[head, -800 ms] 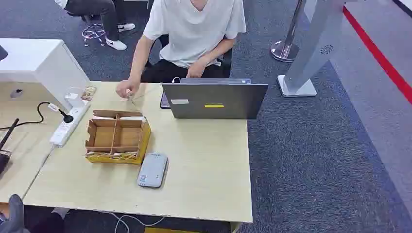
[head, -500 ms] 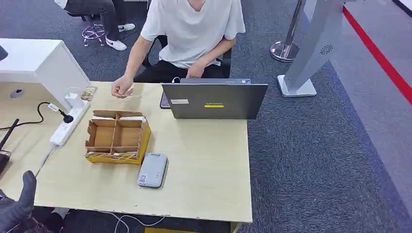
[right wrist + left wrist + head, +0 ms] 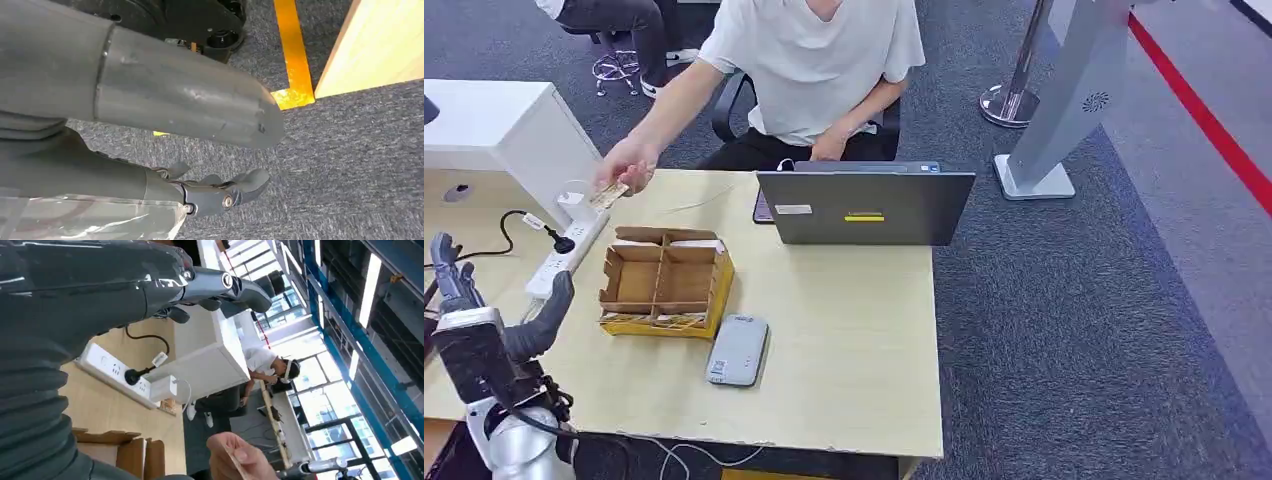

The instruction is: Pass the card to the sensor for recognition and then transmit it.

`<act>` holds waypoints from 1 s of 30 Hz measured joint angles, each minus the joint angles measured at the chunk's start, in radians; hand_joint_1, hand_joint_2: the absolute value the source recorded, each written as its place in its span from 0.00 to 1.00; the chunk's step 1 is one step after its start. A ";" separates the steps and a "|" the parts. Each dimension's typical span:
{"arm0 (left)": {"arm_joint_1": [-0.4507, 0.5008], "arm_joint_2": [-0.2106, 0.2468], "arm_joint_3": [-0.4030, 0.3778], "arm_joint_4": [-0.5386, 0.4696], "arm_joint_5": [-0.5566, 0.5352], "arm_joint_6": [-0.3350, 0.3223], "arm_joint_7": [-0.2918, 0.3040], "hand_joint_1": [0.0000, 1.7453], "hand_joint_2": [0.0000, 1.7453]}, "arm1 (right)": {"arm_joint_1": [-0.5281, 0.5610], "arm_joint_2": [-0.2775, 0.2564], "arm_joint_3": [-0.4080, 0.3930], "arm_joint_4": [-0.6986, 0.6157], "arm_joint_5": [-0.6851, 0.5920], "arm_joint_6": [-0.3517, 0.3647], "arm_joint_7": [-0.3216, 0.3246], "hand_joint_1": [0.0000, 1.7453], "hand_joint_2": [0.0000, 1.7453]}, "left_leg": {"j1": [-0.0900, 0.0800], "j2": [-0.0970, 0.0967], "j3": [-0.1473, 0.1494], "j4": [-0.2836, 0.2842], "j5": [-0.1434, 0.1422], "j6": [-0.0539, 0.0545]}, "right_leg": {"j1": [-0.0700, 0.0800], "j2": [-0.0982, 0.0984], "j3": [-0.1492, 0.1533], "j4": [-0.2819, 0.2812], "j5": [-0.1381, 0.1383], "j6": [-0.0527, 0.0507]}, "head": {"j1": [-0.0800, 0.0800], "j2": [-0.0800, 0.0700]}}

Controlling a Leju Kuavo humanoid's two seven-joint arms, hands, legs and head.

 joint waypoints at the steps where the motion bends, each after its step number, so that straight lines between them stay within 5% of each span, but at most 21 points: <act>1: -0.014 0.008 -0.013 0.010 -0.026 0.003 0.011 0.00 1.00 | -0.001 0.000 0.000 0.002 0.005 0.000 0.000 0.00 0.00 | 0.000 0.000 0.000 0.000 0.000 0.000 | 0.000 0.000 0.000 0.000 0.000 0.000 | 0.000 0.000; 8: -0.119 0.064 -0.107 0.089 -0.211 0.027 0.091 0.00 1.00 | -0.010 0.000 0.000 0.014 0.033 -0.002 0.013 0.00 0.00 | 0.000 0.000 0.000 0.000 0.001 0.000 | 0.000 0.000 0.000 0.000 0.001 0.000 | 0.000 0.000; 9: -0.138 0.075 -0.123 0.104 -0.242 0.030 0.105 0.43 1.00 | -0.012 0.000 0.000 0.018 0.037 -0.002 0.014 0.00 0.00 | 0.000 0.000 0.000 0.000 0.001 0.000 | 0.000 0.000 0.000 0.000 0.001 0.000 | 0.000 0.000; 10: -0.153 0.084 -0.132 0.117 -0.268 0.035 0.116 1.00 1.00 | -0.014 0.000 0.000 0.019 0.043 -0.002 0.014 0.00 0.00 | 0.000 0.000 0.000 0.000 0.001 0.000 | 0.000 0.001 0.000 0.000 0.001 0.000 | 0.000 0.000; 30: -0.453 0.233 -0.375 0.364 -0.829 0.090 0.340 1.00 1.00 | -0.037 -0.011 -0.001 0.065 0.138 -0.020 0.055 0.00 0.00 | 0.000 0.001 -0.001 0.000 0.002 0.000 | 0.000 0.002 -0.001 0.000 0.002 0.000 | 0.000 0.000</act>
